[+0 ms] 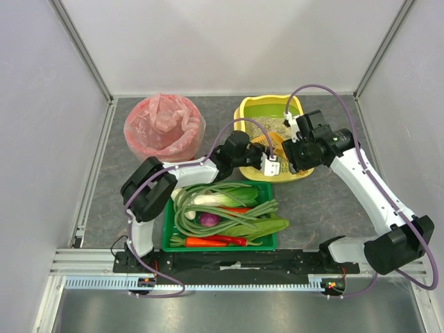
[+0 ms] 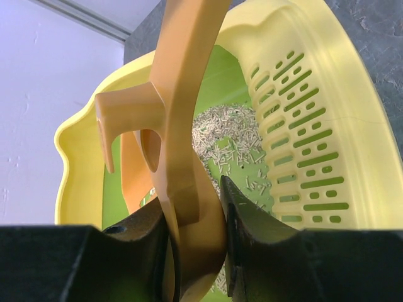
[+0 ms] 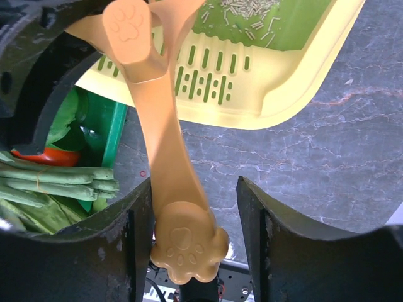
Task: Clean the litter box
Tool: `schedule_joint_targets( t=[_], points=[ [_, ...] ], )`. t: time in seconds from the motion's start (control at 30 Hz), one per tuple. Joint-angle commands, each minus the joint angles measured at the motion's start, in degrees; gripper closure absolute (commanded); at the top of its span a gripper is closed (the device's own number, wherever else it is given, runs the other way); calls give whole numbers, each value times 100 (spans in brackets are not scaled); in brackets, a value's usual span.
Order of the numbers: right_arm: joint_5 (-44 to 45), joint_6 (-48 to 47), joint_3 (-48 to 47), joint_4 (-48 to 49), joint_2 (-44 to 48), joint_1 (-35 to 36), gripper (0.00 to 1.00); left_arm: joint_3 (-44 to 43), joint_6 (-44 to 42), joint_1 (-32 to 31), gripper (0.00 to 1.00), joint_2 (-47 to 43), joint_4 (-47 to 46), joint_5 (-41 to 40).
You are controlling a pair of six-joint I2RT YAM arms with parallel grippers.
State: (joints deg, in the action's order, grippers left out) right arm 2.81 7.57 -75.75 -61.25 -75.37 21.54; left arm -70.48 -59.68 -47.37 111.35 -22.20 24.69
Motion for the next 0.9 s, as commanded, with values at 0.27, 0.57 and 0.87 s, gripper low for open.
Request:
schedule_joint_targets(
  t=[0.27,0.57,0.87],
  points=[
    [229,-274,341,754,84,219,40,-45,-88,27,91,-553,303,475],
    [290,-274,350,826,163,245,81,-71,8,18,87,-553,330,476],
    [686,-63,218,808,216,237,100,140,966,27,32,-764,-496,493]
  ],
)
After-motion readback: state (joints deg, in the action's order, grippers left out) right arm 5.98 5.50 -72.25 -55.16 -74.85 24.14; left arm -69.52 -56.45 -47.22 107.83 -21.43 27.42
